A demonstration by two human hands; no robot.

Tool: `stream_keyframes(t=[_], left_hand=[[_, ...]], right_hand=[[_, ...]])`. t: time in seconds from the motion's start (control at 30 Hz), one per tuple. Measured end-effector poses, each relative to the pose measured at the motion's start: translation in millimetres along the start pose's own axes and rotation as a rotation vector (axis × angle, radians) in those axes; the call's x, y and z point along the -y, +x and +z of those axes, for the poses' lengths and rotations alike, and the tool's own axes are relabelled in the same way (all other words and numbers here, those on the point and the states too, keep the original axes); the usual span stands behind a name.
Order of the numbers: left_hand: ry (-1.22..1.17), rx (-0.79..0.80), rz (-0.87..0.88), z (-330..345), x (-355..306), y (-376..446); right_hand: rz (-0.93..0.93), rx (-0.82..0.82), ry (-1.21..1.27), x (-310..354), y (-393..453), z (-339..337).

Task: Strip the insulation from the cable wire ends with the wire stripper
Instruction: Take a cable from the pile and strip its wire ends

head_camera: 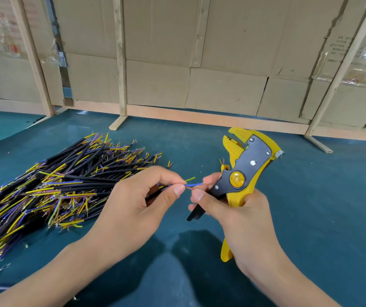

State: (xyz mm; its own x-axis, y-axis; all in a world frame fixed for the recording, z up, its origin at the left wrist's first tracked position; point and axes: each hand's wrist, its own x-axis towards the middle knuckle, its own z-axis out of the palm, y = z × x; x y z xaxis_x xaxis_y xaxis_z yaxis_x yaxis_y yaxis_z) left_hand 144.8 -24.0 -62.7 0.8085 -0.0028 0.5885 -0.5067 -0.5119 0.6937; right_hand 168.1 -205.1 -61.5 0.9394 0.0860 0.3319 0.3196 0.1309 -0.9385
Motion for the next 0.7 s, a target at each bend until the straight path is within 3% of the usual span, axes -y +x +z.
stream_keyframes(t=[0.23,0.53,0.63,0.7], left_hand=[[-0.318,-0.052,-0.11,3.0,-8.4,3.8],[-0.116,0.03,-0.108,-8.2,-8.4,4.9],[-0.142,-0.031,-0.095,-6.2,-9.9,5.2],[-0.203,-0.102,-0.097,-6.9,-9.0,6.6]], right_hand=[[0.035,0.077,0.049,1.3,-2.6,4.0],[0.077,0.117,0.212,0.0,3.8,-0.7],[0.081,0.132,0.247,2.3,6.0,-3.2],[0.119,0.232,0.317,4.4,5.9,-4.3]])
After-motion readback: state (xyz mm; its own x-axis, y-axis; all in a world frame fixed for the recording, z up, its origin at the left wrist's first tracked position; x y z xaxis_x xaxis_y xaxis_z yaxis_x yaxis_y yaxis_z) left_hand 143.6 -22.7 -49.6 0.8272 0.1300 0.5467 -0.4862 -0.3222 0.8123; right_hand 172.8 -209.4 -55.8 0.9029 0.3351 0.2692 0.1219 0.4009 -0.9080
